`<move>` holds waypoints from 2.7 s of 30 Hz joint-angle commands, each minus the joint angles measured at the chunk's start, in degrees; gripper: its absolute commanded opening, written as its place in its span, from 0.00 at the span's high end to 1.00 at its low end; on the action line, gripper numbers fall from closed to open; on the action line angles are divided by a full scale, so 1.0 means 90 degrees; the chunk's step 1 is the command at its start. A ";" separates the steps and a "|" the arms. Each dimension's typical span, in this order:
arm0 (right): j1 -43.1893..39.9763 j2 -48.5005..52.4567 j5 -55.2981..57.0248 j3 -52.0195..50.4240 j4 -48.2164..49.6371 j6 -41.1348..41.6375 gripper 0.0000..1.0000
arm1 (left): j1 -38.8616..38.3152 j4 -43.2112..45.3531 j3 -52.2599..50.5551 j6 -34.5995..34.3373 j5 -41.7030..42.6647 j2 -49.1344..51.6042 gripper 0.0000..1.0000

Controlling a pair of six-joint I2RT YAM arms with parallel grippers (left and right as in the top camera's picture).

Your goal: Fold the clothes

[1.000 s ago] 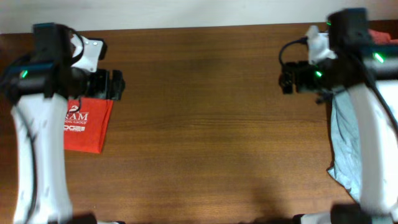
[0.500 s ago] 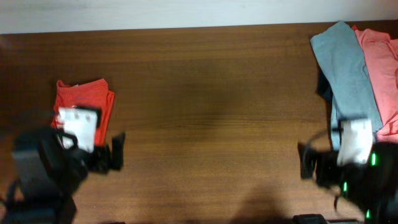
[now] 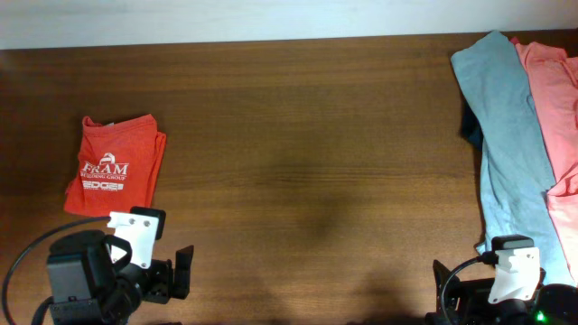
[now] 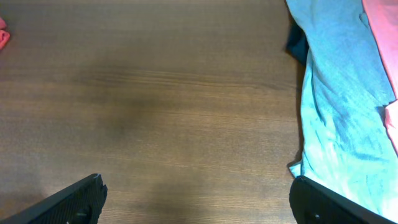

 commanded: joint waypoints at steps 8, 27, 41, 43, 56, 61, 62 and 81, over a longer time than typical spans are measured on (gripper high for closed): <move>-0.0027 -0.0080 0.0056 -0.0036 0.0138 0.0053 0.01 | 0.0015 0.0002 -0.0034 -0.0036 -0.0019 -0.0027 0.01; 0.0153 -0.2550 -0.0998 -0.4481 0.5008 0.0058 0.01 | 0.0015 0.0002 -0.0034 -0.0036 -0.0019 -0.0027 0.01; 0.0153 -0.2705 -0.0831 -0.7167 0.8881 0.0002 0.01 | 0.0015 0.0002 -0.0034 -0.0036 -0.0019 -0.0027 0.01; 0.0158 -0.2708 -0.0804 -0.7359 0.8820 -0.0019 0.01 | 0.0015 0.0005 -0.0034 -0.0036 -0.0019 -0.0027 0.01; 0.0199 -0.2696 -0.0801 -0.7356 0.8667 -0.0019 0.02 | 0.0015 0.0005 -0.0034 -0.0036 -0.0019 -0.0027 0.01; 0.0199 -0.2696 -0.0801 -0.7356 0.8670 -0.0019 0.01 | 0.0015 0.0005 -0.0034 -0.0036 -0.0019 -0.0027 0.01; 0.0199 -0.2696 -0.0801 -0.7356 0.8667 -0.0019 0.01 | 0.0015 0.0005 -0.0034 -0.0036 -0.0019 -0.0027 0.01; 0.0199 -0.2696 -0.0801 -0.7356 0.8670 -0.0019 0.01 | 0.0012 0.0005 -0.0034 -0.0036 -0.0019 -0.0027 0.01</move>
